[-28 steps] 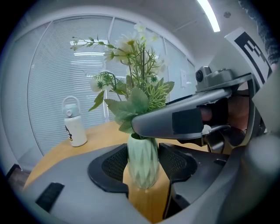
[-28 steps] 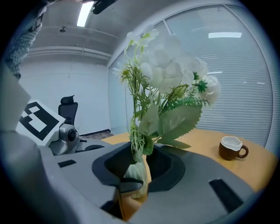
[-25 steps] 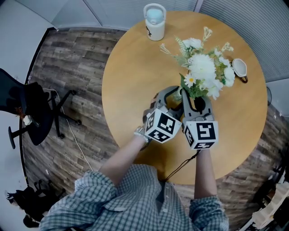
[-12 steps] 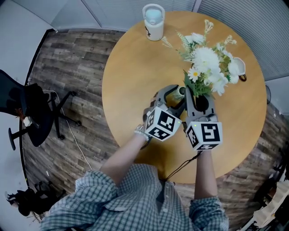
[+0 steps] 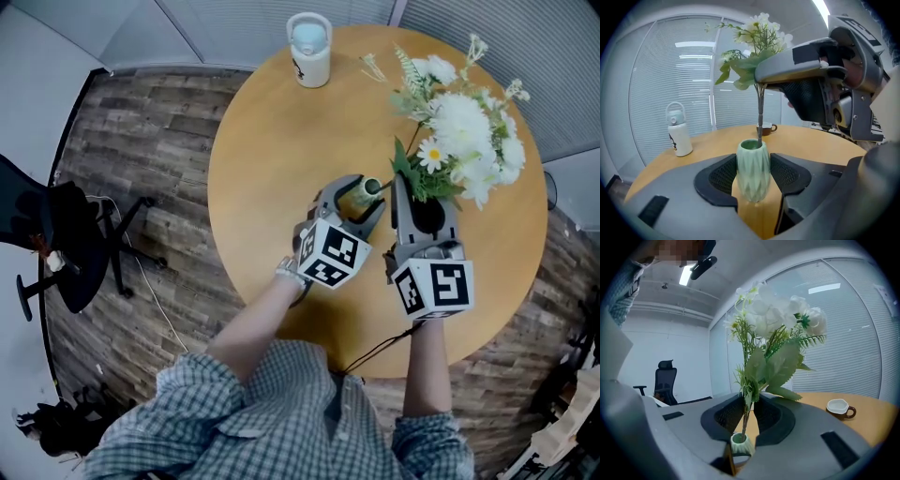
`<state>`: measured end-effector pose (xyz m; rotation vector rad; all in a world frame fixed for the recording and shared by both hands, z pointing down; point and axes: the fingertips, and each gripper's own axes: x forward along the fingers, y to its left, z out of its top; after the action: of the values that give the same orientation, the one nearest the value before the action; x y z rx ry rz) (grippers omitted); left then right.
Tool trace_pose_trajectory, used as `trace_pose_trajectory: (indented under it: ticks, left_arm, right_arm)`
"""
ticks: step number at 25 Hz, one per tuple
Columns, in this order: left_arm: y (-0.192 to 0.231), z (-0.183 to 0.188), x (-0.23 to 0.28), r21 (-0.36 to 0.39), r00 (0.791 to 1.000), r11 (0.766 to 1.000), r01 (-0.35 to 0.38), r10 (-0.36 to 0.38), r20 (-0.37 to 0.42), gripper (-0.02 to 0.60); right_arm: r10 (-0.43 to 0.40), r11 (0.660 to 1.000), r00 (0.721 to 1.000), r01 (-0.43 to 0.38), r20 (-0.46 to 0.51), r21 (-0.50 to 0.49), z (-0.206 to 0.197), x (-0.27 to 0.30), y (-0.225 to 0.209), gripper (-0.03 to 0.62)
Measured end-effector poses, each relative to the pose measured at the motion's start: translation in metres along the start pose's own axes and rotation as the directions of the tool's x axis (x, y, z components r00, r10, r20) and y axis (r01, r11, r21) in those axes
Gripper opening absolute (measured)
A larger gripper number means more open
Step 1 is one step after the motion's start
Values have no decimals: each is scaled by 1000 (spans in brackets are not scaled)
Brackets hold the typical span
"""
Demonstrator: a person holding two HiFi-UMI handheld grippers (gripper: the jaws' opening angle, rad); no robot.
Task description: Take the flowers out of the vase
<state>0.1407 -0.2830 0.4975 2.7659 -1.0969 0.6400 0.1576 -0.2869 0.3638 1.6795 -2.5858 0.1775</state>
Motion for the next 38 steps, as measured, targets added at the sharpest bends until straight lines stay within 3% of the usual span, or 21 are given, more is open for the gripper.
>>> trace_pose_trajectory:
  ticks: [4, 11, 16, 23, 30, 38]
  left_arm:
    - [12, -7, -5, -2, 1000, 1000, 5, -5, -2, 234]
    - [-12, 10, 5, 11, 1000, 1000, 10, -10, -4, 235]
    - [-12, 9, 5, 13, 1000, 1000, 18, -18, -7, 233]
    - [-12, 9, 4, 16, 1000, 1000, 24, -24, -6, 235]
    - [-11, 9, 6, 17, 1000, 999, 29, -29, -9, 235]
    - [-11, 9, 8, 18, 1000, 999, 29, -29, -8, 235]
  right_arm:
    - [-17, 1000, 999, 17, 29, -4, 13, 1, 9, 59]
    - [-72, 997, 995, 71, 66, 21, 52, -36, -25, 60]
    - [-128, 992, 991, 128, 32, 17, 58, -50, -42, 58]
    - [-150, 982, 976, 165, -160, 88, 5, -69, -52, 58]
    - [-119, 972, 936, 177, -331, 151, -60, -78, -51, 57]
    - [-93, 960, 891, 198, -445, 197, -120, -85, -46, 52]
